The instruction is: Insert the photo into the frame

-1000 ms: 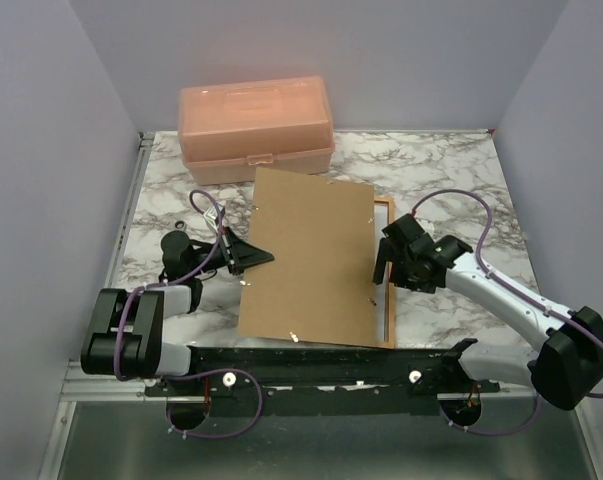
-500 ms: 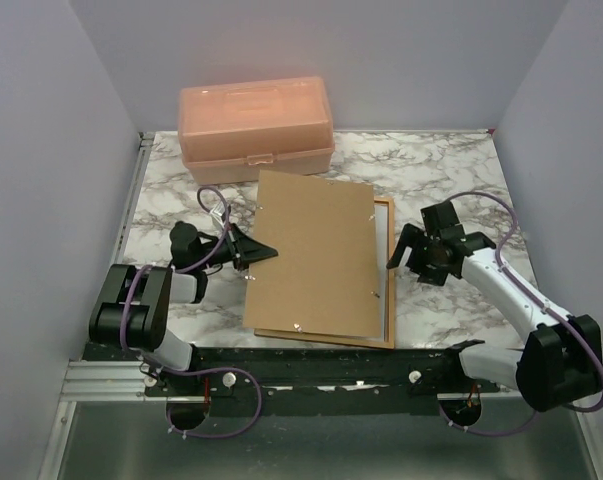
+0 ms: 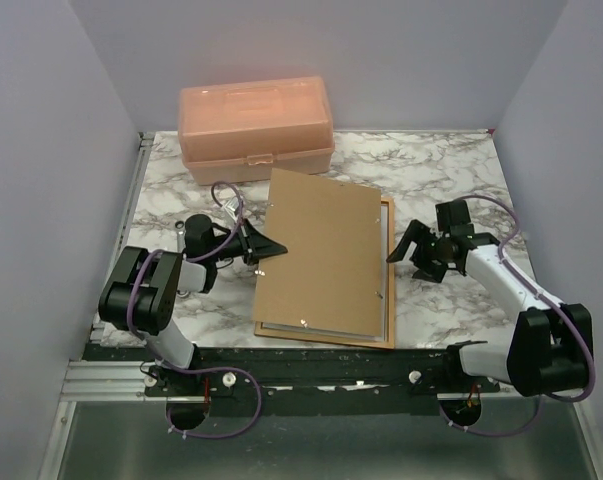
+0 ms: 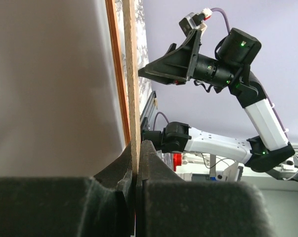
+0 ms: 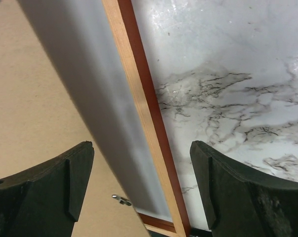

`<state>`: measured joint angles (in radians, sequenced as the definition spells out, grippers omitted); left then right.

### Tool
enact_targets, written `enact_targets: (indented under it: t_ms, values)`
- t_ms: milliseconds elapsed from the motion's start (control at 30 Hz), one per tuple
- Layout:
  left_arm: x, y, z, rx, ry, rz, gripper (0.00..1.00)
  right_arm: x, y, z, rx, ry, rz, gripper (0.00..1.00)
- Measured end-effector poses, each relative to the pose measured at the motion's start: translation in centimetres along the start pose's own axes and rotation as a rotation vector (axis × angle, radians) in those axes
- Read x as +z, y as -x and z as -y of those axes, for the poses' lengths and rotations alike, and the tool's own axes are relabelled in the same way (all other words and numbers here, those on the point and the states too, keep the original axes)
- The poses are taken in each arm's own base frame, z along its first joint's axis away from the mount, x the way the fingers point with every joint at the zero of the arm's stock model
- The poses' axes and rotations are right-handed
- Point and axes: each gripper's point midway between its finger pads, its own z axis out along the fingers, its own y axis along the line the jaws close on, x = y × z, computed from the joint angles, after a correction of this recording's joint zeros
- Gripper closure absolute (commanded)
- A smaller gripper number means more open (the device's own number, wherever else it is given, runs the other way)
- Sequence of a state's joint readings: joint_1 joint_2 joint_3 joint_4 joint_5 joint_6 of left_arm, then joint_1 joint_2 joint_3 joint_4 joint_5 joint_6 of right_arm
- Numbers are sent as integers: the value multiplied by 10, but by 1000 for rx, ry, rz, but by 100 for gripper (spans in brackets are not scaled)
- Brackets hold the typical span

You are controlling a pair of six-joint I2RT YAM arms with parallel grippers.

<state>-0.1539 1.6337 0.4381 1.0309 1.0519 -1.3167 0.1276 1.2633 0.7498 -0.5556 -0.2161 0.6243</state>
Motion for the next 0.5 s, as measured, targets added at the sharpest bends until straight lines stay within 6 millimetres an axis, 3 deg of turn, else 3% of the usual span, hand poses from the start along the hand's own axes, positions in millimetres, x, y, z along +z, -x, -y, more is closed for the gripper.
enact_targets:
  t_ms: [500]
  values:
    - [19, 2, -33, -23, 76, -28, 100, 11, -3, -3, 7, 56, -40, 14]
